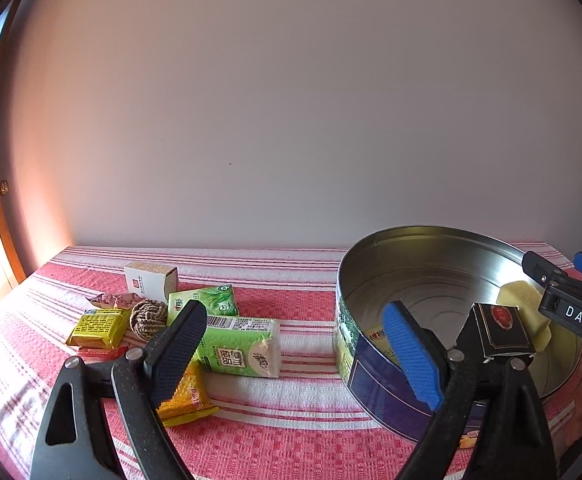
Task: Organize objects
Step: 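Withdraw both tools from the tin back toward the remaining items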
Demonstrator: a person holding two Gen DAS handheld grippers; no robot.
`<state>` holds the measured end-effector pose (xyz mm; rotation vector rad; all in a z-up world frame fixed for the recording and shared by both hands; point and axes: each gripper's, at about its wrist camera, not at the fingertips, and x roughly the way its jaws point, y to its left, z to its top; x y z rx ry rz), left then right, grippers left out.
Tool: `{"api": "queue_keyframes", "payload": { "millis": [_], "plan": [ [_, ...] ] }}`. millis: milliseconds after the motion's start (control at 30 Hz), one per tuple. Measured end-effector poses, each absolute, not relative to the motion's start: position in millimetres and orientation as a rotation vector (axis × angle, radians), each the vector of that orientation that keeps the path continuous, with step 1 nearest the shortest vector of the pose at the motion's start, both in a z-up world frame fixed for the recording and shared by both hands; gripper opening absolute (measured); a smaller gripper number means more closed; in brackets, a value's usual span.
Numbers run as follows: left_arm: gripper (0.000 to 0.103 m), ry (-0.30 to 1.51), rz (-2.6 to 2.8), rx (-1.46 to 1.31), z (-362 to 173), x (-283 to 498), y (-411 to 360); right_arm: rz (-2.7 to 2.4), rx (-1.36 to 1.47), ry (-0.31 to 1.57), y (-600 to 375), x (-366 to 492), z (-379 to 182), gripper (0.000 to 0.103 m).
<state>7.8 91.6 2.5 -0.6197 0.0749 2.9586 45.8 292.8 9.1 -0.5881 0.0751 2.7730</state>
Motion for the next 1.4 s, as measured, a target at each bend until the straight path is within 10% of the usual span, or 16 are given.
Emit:
{"api": "queue_keyframes", "payload": {
  "millis": [767,1400],
  "plan": [
    [0.091,0.036,2.942,-0.804,-11,3,67,2.641,-0.436,0.352,316,75,10,0.102],
    [0.091,-0.044,2.983,-0.99,-25,-20,-19,2.694,-0.446,0.217,234,95,12,0.103]
  ]
}}
